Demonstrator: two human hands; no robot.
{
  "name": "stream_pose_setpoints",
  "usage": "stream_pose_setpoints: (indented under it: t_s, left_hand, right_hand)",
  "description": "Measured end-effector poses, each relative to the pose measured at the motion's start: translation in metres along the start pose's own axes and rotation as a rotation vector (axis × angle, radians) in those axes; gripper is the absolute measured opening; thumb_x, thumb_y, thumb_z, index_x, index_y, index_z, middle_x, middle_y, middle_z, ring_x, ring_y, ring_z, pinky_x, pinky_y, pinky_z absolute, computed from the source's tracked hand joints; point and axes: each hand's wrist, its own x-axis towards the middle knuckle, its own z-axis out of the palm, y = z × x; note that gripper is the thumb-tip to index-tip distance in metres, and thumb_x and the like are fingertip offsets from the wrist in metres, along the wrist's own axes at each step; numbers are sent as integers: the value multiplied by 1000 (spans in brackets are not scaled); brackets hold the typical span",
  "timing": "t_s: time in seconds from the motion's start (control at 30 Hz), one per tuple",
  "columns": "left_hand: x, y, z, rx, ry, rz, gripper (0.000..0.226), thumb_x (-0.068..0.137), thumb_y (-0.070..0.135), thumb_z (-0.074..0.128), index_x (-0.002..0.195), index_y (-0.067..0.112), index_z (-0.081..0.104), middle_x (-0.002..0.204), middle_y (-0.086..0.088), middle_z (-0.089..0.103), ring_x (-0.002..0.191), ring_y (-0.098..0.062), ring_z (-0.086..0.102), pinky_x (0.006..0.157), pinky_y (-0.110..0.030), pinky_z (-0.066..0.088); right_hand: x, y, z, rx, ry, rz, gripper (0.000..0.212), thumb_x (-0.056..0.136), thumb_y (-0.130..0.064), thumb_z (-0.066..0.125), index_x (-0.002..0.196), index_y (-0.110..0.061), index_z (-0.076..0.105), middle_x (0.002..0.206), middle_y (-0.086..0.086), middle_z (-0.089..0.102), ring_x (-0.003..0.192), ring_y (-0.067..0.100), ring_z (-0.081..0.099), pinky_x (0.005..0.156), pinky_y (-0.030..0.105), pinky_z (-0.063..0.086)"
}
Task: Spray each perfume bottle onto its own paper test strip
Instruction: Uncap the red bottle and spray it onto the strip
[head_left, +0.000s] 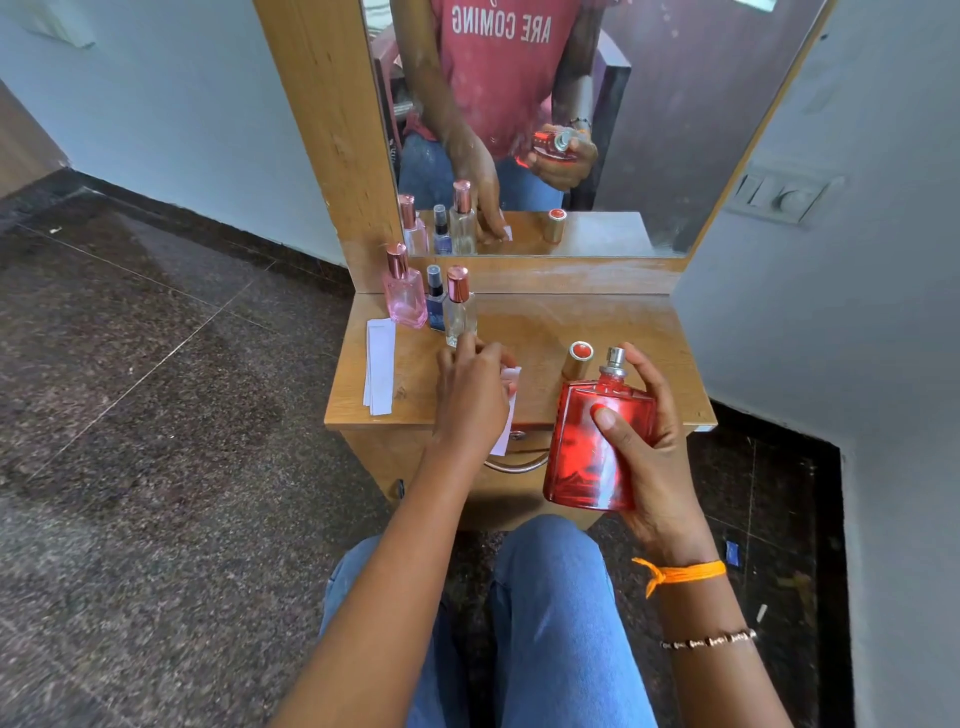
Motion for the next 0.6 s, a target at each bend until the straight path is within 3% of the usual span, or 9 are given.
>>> stream_pose_setpoints:
  t_s: [0.13,0.27,0.37,0.47,0.6]
  left_hand:
    - [-6,2,-2,-29,45,27,15,85,11,63,99,13,65,116,-6,55,111,-26,43,85,-31,40]
    - [-15,5,-14,-314,46,-47,35,85,2,61,115,18,53,97,-5,65,91,-17,60,68,-20,45]
    - [-18,6,-30,-507,19,-163,35,78,8,71,107,17,55,79,6,64,73,2,57,61,-7,39]
    - [-22,6,-41,-642,6,-200,15,73,12,77,81,16,65,75,4,68,72,-4,63,70,-19,46]
    - [-29,5,-52,-755,-37,-224,7,79,11,71,79,18,70,77,5,70,73,-4,63,70,-22,48]
  right_hand:
    - [-1,1,2,-69,6,-26,57,76,-7,67,124,-36,54,134,10,54,97,18,64,71,32,57]
    - [0,-2,4,-192,-16,-70,61,74,-6,71,125,-34,52,126,-18,57,100,10,64,72,28,56]
    - [-1,-2,4,-282,-52,-78,60,74,-8,71,123,-37,55,132,-2,56,106,16,63,79,32,56]
    - [-2,-2,6,-379,-60,-132,61,76,-5,74,127,-33,53,134,-4,54,114,17,59,90,33,53]
    - [-3,-5,11,-498,-88,-210,61,78,1,72,124,-33,52,133,-10,52,118,12,55,94,22,48]
